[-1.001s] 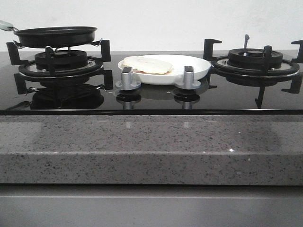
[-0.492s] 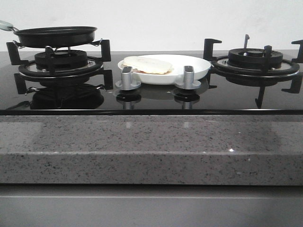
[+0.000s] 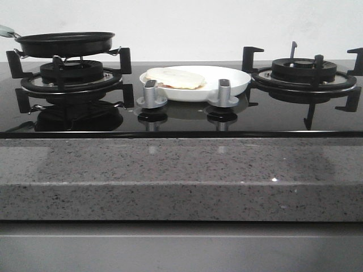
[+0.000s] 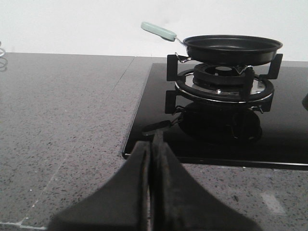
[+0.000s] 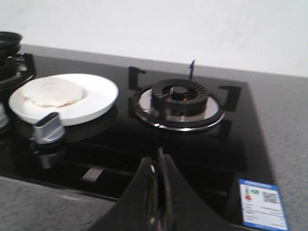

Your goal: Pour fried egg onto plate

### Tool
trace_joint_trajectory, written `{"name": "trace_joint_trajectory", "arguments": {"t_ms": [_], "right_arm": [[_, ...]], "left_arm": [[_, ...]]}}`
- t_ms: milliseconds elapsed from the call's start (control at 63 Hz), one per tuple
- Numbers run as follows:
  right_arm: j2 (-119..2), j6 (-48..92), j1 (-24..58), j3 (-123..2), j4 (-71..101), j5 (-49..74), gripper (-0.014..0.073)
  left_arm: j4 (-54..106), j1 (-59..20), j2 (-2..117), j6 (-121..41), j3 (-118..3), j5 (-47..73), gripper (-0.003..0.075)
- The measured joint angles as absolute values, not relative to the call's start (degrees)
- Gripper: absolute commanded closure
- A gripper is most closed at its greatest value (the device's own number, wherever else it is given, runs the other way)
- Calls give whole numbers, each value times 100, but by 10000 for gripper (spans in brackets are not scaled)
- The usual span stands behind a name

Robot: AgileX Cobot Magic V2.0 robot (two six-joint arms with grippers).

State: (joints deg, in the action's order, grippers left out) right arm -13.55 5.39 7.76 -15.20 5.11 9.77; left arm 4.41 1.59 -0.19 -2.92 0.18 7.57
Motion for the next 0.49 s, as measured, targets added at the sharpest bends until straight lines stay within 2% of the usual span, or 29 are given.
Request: {"name": "trace_joint_trajectory", "arguments": {"t_ms": [111,254,492], "right_arm": [[-895,474,457,-799,482,494,712],[-196,305,54,-40,474,503,712],[54,162,-9,153,461,1012,712]], "left_arm": [[441,159,-19,-292,18,757,741],[441,159,-19,-292,18,757,741],[441,159,-19,-292,18,745,741]]}}
